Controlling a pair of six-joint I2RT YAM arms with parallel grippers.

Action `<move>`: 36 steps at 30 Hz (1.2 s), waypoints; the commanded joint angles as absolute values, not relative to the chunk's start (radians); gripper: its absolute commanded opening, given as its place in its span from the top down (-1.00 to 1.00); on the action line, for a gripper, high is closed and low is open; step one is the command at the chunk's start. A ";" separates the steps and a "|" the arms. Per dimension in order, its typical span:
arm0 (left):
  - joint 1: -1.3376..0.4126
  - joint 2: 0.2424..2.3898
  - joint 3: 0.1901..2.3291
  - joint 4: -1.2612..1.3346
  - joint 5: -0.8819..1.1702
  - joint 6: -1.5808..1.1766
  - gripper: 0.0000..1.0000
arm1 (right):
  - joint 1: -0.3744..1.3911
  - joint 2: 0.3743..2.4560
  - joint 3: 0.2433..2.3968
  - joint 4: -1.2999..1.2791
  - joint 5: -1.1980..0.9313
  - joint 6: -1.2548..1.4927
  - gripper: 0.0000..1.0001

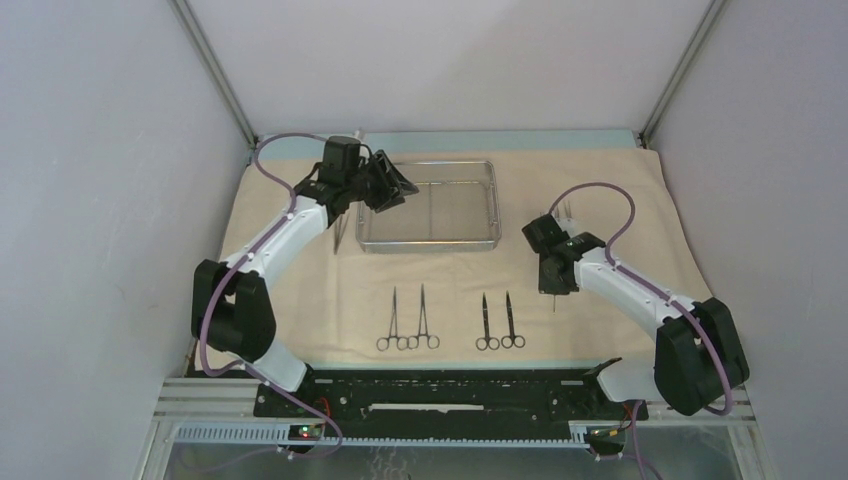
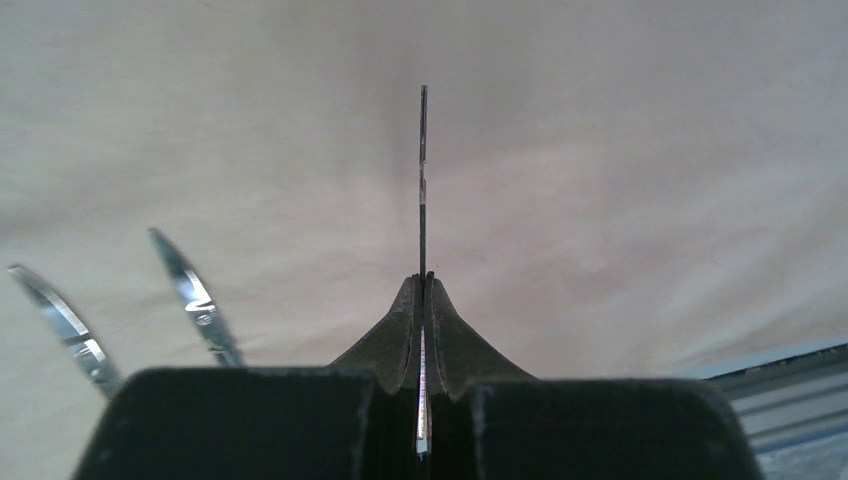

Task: Open and lay out the surgical kit
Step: Place the medical item in the surgical kit.

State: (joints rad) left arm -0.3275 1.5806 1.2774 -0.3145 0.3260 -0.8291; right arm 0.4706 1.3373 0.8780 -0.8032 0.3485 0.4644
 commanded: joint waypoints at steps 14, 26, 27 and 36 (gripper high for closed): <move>-0.333 1.524 1.253 -0.273 0.377 -0.816 -0.03 | 0.446 1.373 0.804 -0.782 0.384 0.545 0.67; -0.330 1.548 1.254 -0.272 0.396 -0.816 -0.01 | 0.434 1.283 0.986 -0.797 0.342 0.492 0.22; -0.330 1.553 1.257 -0.272 0.397 -0.816 -0.02 | 0.434 1.302 1.031 -0.778 0.334 0.475 0.19; -0.332 1.655 1.354 -0.418 0.285 -0.742 -0.02 | 0.490 1.622 1.472 -0.603 0.175 0.260 0.00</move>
